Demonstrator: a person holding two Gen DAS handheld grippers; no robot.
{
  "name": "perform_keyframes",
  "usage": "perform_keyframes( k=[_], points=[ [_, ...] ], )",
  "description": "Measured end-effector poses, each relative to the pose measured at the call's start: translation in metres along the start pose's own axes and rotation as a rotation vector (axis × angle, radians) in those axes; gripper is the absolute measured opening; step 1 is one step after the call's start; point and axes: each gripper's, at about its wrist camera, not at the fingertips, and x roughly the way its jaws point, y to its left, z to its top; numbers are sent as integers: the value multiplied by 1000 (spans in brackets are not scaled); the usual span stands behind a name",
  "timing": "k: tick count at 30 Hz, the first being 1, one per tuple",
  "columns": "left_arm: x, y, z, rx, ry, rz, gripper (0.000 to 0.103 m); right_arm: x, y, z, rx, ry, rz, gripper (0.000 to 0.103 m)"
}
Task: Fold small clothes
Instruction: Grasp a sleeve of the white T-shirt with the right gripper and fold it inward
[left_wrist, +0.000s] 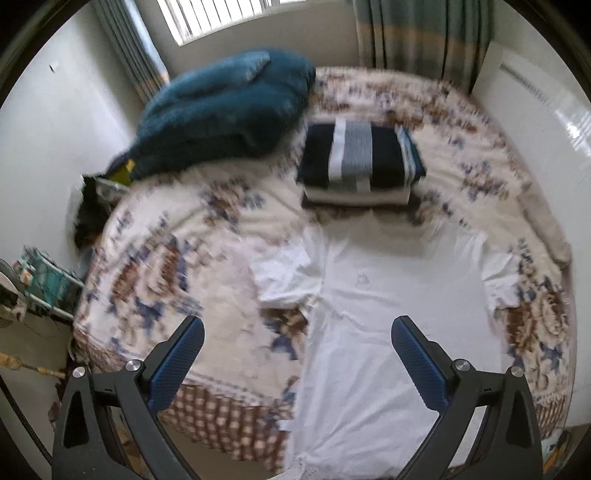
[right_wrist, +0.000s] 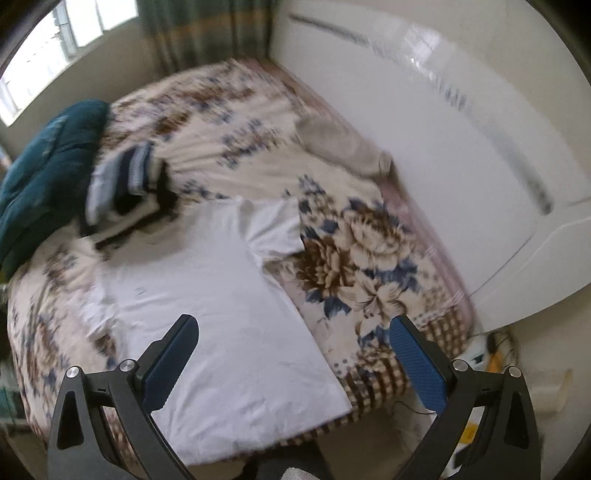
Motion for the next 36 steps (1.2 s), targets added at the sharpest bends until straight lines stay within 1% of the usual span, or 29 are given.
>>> perform_keyframes(
  k=[1, 3, 4, 5, 7, 10, 12, 13, 14, 16, 17, 18, 19, 20, 21, 22, 23, 25, 27, 28, 29, 30, 31, 32, 34, 36],
  points=[
    [29, -13, 2, -3, 30, 10, 103, 27, -3, 5, 13, 17, -6, 103],
    [67, -26, 0, -10, 72, 22, 103, 94, -13, 23, 63, 69, 0, 103],
    [86, -34, 1, -15, 91, 19, 103, 121, -17, 28, 83, 90, -2, 103],
    [103, -41, 1, -18, 111, 14, 103, 160, -19, 37, 111, 122, 11, 103],
    [134, -51, 1, -26, 141, 10, 103, 221, -22, 50, 154, 171, 30, 103],
    [181, -67, -3, -38, 186, 10, 103, 295, -22, 59, 221, 226, 58, 103],
    [210, -76, -5, -56, 214, 5, 103, 348, -27, 60, 315, 289, 100, 103],
    [225, -81, -7, -65, 233, 1, 103, 376, -31, 57, 401, 331, 156, 103],
    [234, -83, -8, -73, 243, -3, 103, 397, -36, 53, 485, 356, 215, 100],
    [248, -86, -11, -106, 251, -16, 103, 430, -44, 43, 640, 389, 284, 93],
    [253, -84, -14, -133, 258, -24, 103, 445, -47, 38, 729, 379, 322, 88],
    [259, -83, -16, -155, 268, -30, 103, 454, -49, 35, 780, 360, 337, 79],
    [263, -79, -20, -180, 284, -38, 103, 459, -49, 34, 814, 335, 350, 74],
    [267, -74, -24, -206, 301, -45, 103, 464, -46, 33, 842, 292, 358, 61],
    [270, -71, -26, -221, 311, -47, 103, 465, -43, 35, 844, 264, 348, 38],
    [270, -65, -28, -237, 315, -50, 103, 465, -39, 37, 834, 236, 331, 25],
    [269, -59, -30, -248, 309, -48, 103, 461, -30, 43, 794, 198, 286, 7],
    [266, -47, -32, -249, 291, -31, 103, 449, -10, 54, 691, 133, 219, 4],
    [262, -33, -33, -243, 264, -7, 103, 423, 38, 75, 427, 42, 112, 3],
    [261, -26, -34, -238, 252, 7, 103, 413, 61, 82, 311, 3, 86, 3],
    [260, -17, -36, -233, 238, 21, 103, 400, 101, 83, 131, -46, 53, 3],
    [260, -11, -37, -229, 230, 30, 103, 392, 130, 81, 6, -70, 32, 3],
    [260, -1, -41, -221, 221, 48, 103, 384, 171, 71, -167, -108, 16, 3],
    [261, 5, -42, -217, 220, 58, 103, 381, 204, 59, -304, -132, -11, 3],
    [264, 20, -48, -218, 219, 78, 103, 376, 248, 37, -498, -148, -19, 3],
    [269, 32, -52, -233, 232, 86, 103, 380, 286, -7, -686, -160, -34, 3]
  ],
)
